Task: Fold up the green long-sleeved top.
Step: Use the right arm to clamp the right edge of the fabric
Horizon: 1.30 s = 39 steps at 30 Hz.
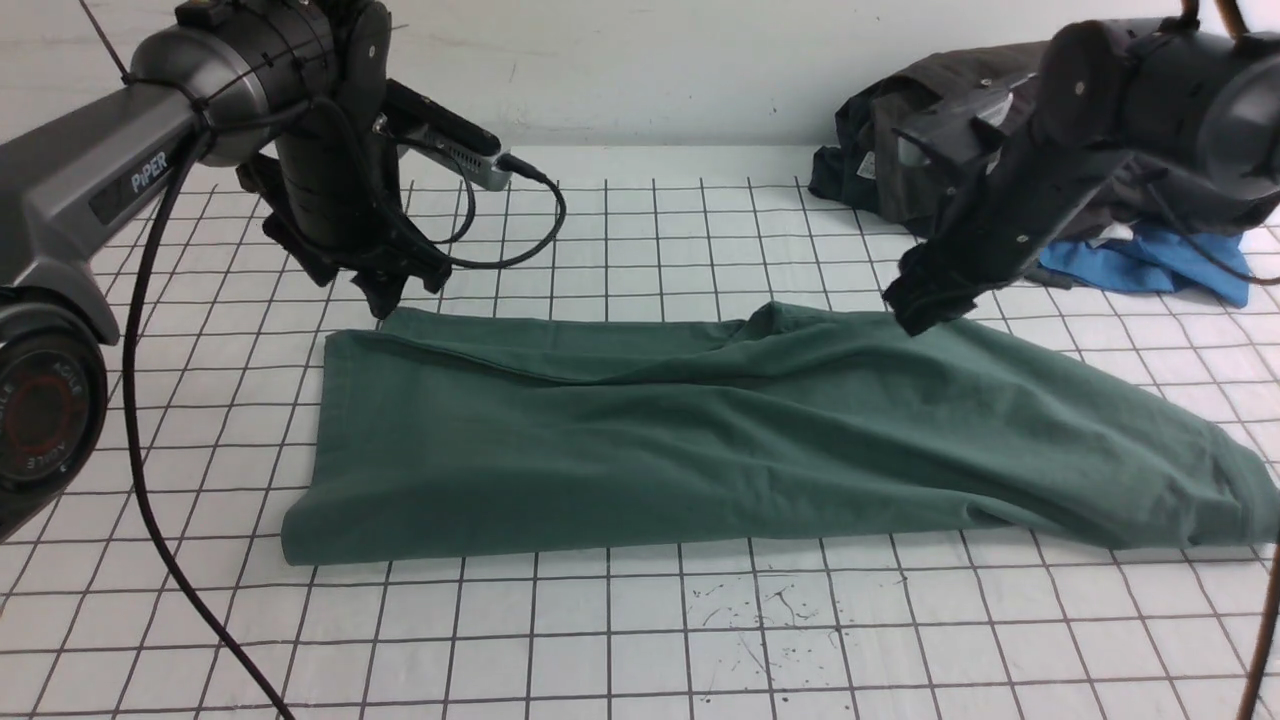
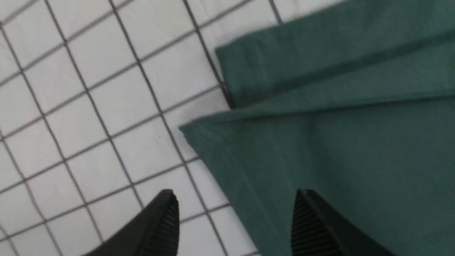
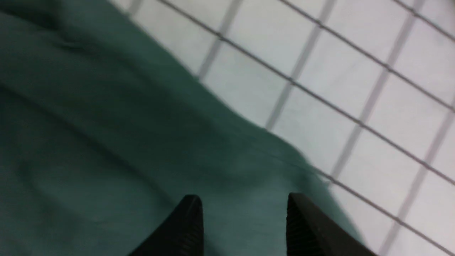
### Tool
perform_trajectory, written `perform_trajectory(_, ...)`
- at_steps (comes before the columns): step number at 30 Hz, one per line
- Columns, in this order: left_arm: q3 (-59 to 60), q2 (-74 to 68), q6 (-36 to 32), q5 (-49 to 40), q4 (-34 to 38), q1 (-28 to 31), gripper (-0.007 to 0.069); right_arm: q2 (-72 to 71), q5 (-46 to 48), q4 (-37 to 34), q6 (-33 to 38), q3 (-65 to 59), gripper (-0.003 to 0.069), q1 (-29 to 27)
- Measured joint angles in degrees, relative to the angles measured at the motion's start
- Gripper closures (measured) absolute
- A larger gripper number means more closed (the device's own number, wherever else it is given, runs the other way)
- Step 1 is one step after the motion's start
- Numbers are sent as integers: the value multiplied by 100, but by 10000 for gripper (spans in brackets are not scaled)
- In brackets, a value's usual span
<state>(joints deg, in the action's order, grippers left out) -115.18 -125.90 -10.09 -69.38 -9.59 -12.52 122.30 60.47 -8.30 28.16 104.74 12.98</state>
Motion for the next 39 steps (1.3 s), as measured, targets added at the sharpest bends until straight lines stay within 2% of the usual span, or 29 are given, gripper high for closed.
perform_trajectory(1, 0, 0, -105, -56, 218, -35, 322, 30, 66, -302, 186, 0, 414, 167)
perform_trajectory(2, 0, 0, -114, -68, 243, -42, 330, 30, 69, -331, 205, 0, 419, 188)
perform_trajectory(4, 0, 0, -258, -103, 516, -69, 450, 184, 30, -558, 311, 0, 489, 476)
perform_trajectory(6, 0, 0, -307, -103, 573, -76, 494, 288, -40, -565, 334, 0, 521, 599)
perform_trajectory(7, 0, 0, -398, -103, 649, -76, 568, 442, -196, -533, 328, 0, 560, 753)
perform_trajectory(10, 0, 0, -451, -103, 690, -76, 617, 649, -608, -399, 117, 0, 610, 865)
perform_trajectory(14, 0, 0, -483, -103, 722, -76, 632, 804, -1335, 68, -757, 0, 646, 859)
perform_trajectory(18, 0, 0, -484, -103, 761, -76, 632, 803, -2103, 883, -2092, 0, 653, 725)
perform_trajectory(23, 0, 0, -484, -103, 761, -76, 632, 740, -1992, 1720, -3274, 0, 653, 338)
perform_trajectory(30, 0, 55, -484, -103, 819, -115, 632, -416, -607, 2040, -3156, -279, 653, 32)
perform_trajectory(37, 0, 577, -541, -109, 1008, -271, 632, -2380, -784, 1882, -3168, -2229, 653, -598)
perform_trajectory(39, 0, 813, -547, -114, 1036, -362, 632, -2860, -1063, 1690, -3212, -3045, 652, -955)
